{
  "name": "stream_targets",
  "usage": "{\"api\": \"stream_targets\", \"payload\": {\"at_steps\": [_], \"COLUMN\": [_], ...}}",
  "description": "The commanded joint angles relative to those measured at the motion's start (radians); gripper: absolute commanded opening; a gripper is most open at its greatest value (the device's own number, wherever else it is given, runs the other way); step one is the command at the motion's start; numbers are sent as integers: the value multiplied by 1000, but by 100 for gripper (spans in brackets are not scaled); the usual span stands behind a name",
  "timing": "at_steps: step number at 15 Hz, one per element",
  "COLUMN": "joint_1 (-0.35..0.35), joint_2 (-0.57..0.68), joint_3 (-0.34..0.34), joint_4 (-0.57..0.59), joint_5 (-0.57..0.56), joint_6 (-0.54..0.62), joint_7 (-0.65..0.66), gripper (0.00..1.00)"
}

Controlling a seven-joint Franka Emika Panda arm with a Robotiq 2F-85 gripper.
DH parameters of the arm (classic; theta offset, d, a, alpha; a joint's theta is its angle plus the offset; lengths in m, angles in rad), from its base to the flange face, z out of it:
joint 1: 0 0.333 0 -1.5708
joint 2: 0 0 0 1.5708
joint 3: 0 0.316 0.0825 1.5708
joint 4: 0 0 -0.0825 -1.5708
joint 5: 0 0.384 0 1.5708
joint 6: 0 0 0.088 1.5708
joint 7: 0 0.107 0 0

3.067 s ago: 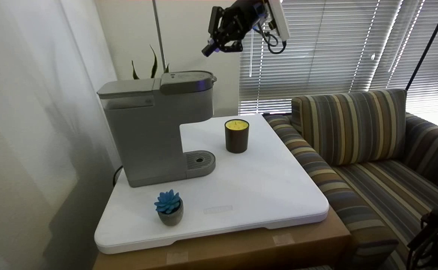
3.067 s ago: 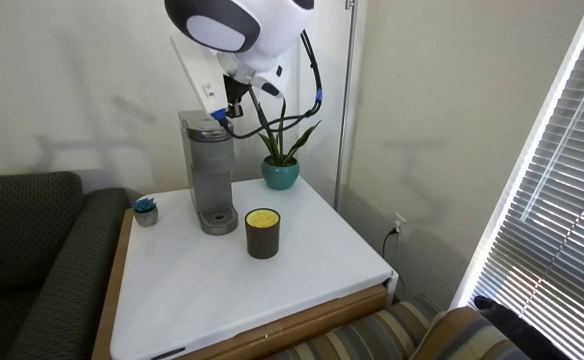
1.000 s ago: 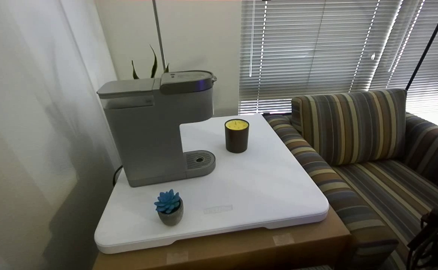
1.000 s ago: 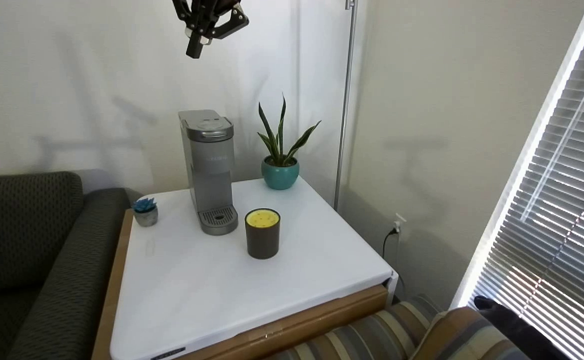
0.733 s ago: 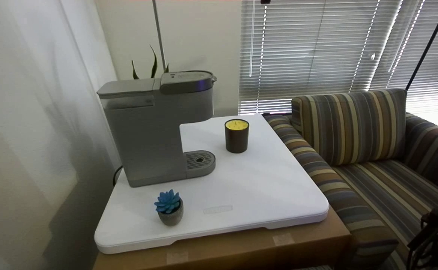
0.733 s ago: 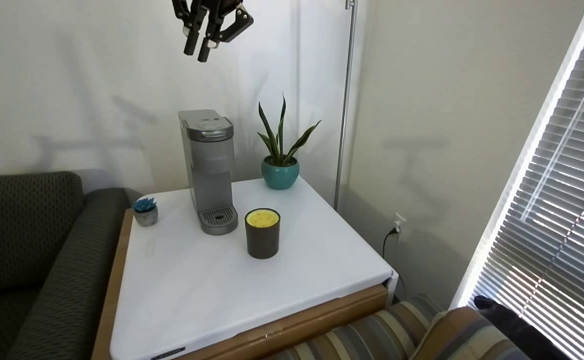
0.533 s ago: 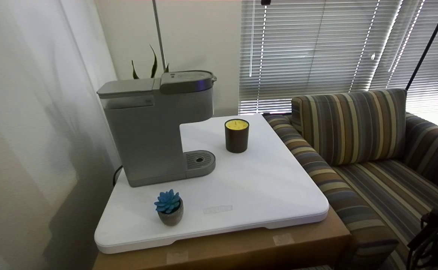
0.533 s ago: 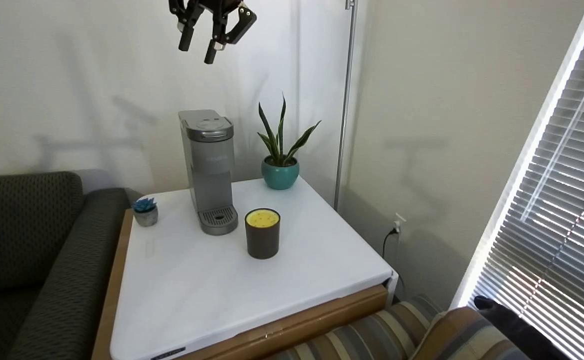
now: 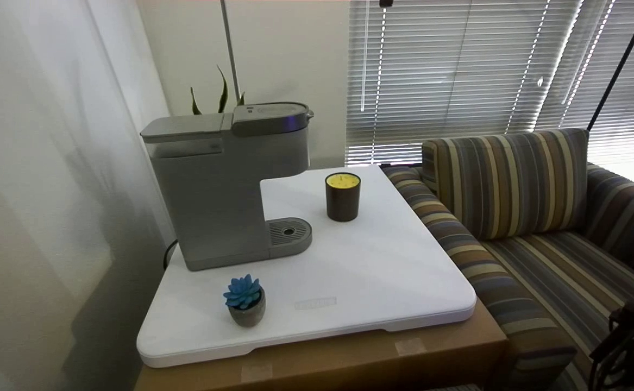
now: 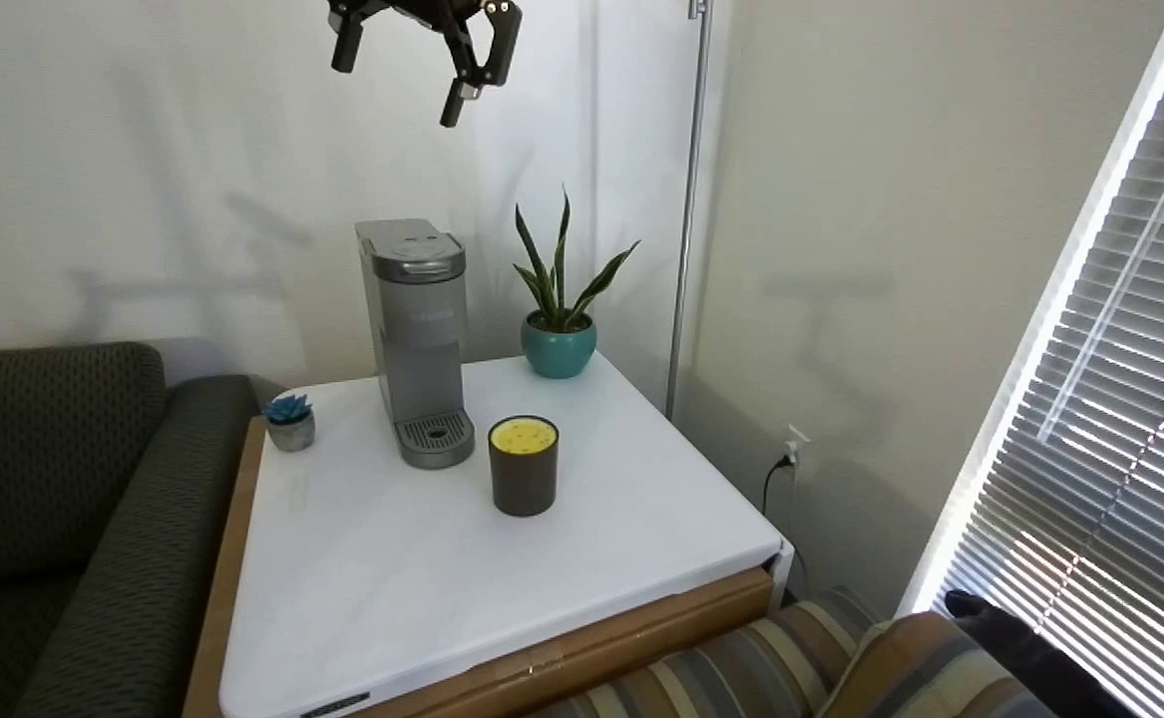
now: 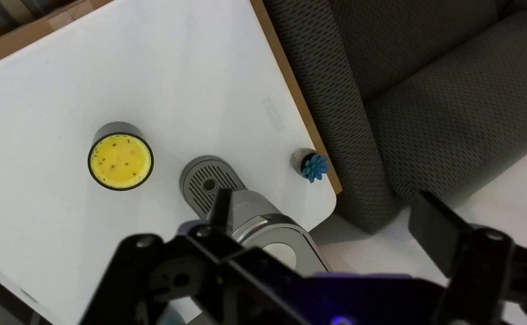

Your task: Open the coffee maker then close it

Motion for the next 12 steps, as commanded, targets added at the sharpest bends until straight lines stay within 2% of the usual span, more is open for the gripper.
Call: {"api": "stream_targets", "payload": {"at_steps": [1, 6, 12], "joint_1": [-1, 2, 1], "joint_2": [15, 12, 3], "joint_3": [-1, -5, 0], "joint_4": [14, 4, 0], "joint_5": [3, 17, 21], "joint_6": [19, 93, 75], "joint_7": [3, 62, 68], "gripper": [100, 100, 100]}}
